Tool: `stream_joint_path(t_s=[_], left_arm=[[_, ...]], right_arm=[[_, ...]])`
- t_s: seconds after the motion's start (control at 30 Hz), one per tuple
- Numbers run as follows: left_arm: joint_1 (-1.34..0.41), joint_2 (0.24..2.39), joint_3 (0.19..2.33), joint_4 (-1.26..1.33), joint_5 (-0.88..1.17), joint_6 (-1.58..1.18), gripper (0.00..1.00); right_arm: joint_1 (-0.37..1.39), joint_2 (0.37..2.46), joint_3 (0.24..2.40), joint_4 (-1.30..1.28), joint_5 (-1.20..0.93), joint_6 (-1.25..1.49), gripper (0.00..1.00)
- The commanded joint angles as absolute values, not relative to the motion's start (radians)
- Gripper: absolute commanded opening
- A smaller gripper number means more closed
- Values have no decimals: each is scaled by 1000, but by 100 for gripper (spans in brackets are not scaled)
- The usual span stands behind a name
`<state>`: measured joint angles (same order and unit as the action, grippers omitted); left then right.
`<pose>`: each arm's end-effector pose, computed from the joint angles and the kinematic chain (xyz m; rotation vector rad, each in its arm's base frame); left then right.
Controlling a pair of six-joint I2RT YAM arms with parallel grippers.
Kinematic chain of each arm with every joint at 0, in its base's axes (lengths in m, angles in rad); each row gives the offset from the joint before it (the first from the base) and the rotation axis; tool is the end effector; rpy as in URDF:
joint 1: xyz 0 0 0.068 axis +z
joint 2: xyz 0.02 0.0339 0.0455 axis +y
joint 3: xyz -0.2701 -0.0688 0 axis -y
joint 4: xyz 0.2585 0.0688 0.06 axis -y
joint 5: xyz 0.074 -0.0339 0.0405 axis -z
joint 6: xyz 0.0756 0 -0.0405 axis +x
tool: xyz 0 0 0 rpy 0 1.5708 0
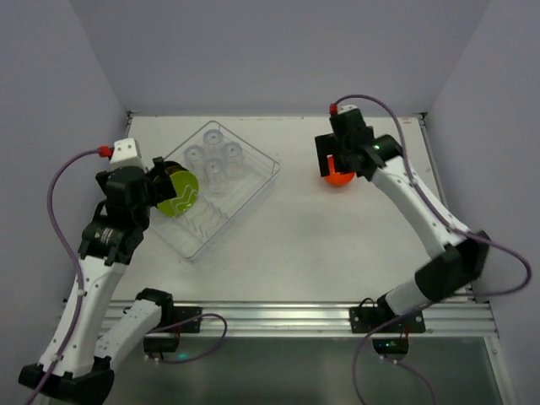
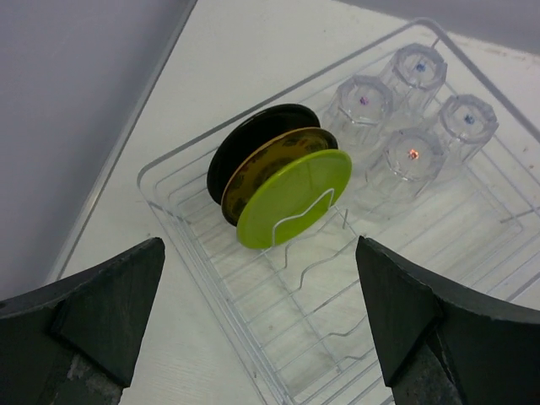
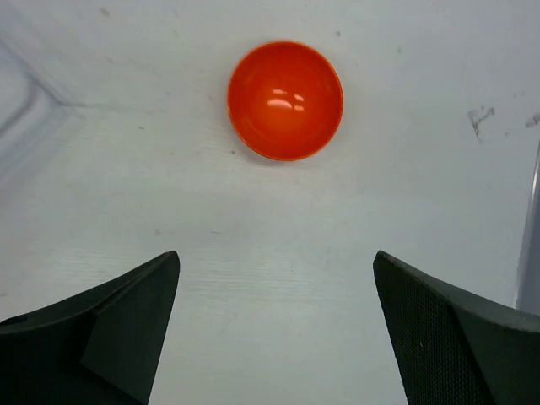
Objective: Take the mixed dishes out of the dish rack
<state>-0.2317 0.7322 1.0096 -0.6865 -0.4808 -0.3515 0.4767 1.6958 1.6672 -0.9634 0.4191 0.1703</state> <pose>0.1839 -0.0075 0.3665 -0.4206 1.8859 0.0879 0.3624 0.1526 0.3143 -0.2209 2.4492 -0.2626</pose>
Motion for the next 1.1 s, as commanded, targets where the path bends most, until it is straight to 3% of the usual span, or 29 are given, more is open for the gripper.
stream_joint_path(t_s=[0.0,0.2,0.3,0.37,0.43,0.67,1.07], left_arm=[[-241,923,1087,-727,-393,-200,100],[-241,1250,1207,-754,-395,-110,100],[-241,1331,1240,-753,-402,-81,99],[-241,1325,1200,-706,-353,-52,98],[-239,1325,1181,-661,-341,-43,90],[-241,1430,1215,-692,-416,-37,76],[-238,1585,1331,-791,-563,-25,73]], right_arm=[[489,1351,1484,-754,256,212,99],[495,820,935,-422,39,210,99],[495,680,839,-370,29,268,99],[495,644,810,-351,-18,279,98],[495,626,787,-351,-18,291,97],[497,673,810,-364,-124,291,96],[560,604,782,-350,-121,278,95]])
